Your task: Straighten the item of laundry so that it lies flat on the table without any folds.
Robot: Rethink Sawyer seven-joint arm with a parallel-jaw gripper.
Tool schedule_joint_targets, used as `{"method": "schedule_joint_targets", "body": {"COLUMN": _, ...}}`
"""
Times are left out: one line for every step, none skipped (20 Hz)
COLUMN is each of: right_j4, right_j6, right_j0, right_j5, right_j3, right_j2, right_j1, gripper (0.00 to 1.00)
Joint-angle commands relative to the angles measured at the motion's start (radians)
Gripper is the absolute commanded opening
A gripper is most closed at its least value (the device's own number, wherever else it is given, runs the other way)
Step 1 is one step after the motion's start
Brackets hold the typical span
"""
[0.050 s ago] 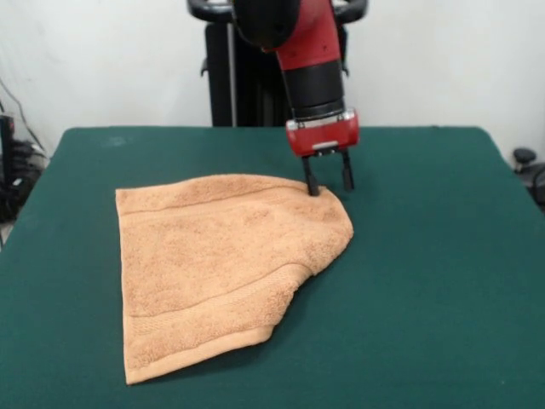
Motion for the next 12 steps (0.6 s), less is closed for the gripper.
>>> {"method": "schedule_joint_targets", "body": {"right_j4": 0.095, "right_j6": -0.154, "right_j0": -0.081, "right_j5": 0.394, "right_j3": -0.073, "right_j2": 0.254, "right_j1": 0.156, "gripper": 1.0}}
{"method": "schedule_joint_targets", "body": {"right_j4": 0.101, "right_j6": -0.169, "right_j0": -0.084, "right_j5": 0.406, "right_j3": -0.085, "right_j2": 0.259, "right_j1": 0.159, "gripper": 1.0}}
{"method": "schedule_joint_targets", "body": {"right_j4": 0.11, "right_j6": -0.18, "right_j0": -0.086, "right_j5": 0.416, "right_j3": -0.097, "right_j2": 0.263, "right_j1": 0.164, "gripper": 1.0}}
{"method": "schedule_joint_targets", "body": {"right_j4": 0.114, "right_j6": -0.194, "right_j0": -0.093, "right_j5": 0.426, "right_j3": -0.103, "right_j2": 0.274, "right_j1": 0.164, "gripper": 1.0}}
{"method": "schedule_joint_targets", "body": {"right_j4": 0.12, "right_j6": -0.189, "right_j0": -0.088, "right_j5": 0.423, "right_j3": -0.115, "right_j2": 0.272, "right_j1": 0.171, "gripper": 1.0}}
{"method": "schedule_joint_targets", "body": {"right_j4": 0.123, "right_j6": -0.199, "right_j0": -0.094, "right_j5": 0.43, "right_j3": -0.126, "right_j2": 0.283, "right_j1": 0.177, "gripper": 1.0}}
{"method": "schedule_joint_targets", "body": {"right_j4": 0.124, "right_j6": -0.197, "right_j0": -0.091, "right_j5": 0.428, "right_j3": -0.137, "right_j2": 0.286, "right_j1": 0.184, "gripper": 1.0}}
{"method": "schedule_joint_targets", "body": {"right_j4": 0.13, "right_j6": -0.202, "right_j0": -0.096, "right_j5": 0.436, "right_j3": -0.142, "right_j2": 0.296, "right_j1": 0.186, "gripper": 1.0}}
{"method": "schedule_joint_targets", "body": {"right_j4": 0.135, "right_j6": -0.193, "right_j0": -0.083, "right_j5": 0.435, "right_j3": -0.152, "right_j2": 0.29, "right_j1": 0.19, "gripper": 1.0}}
{"method": "schedule_joint_targets", "body": {"right_j4": 0.138, "right_j6": -0.181, "right_j0": -0.069, "right_j5": 0.432, "right_j3": -0.159, "right_j2": 0.283, "right_j1": 0.194, "gripper": 1.0}}
{"method": "schedule_joint_targets", "body": {"right_j4": 0.143, "right_j6": -0.178, "right_j0": -0.064, "right_j5": 0.435, "right_j3": -0.171, "right_j2": 0.284, "right_j1": 0.201, "gripper": 1.0}}
{"method": "schedule_joint_targets", "body": {"right_j4": 0.149, "right_j6": -0.189, "right_j0": -0.075, "right_j5": 0.445, "right_j3": -0.176, "right_j2": 0.298, "right_j1": 0.207, "gripper": 1.0}}
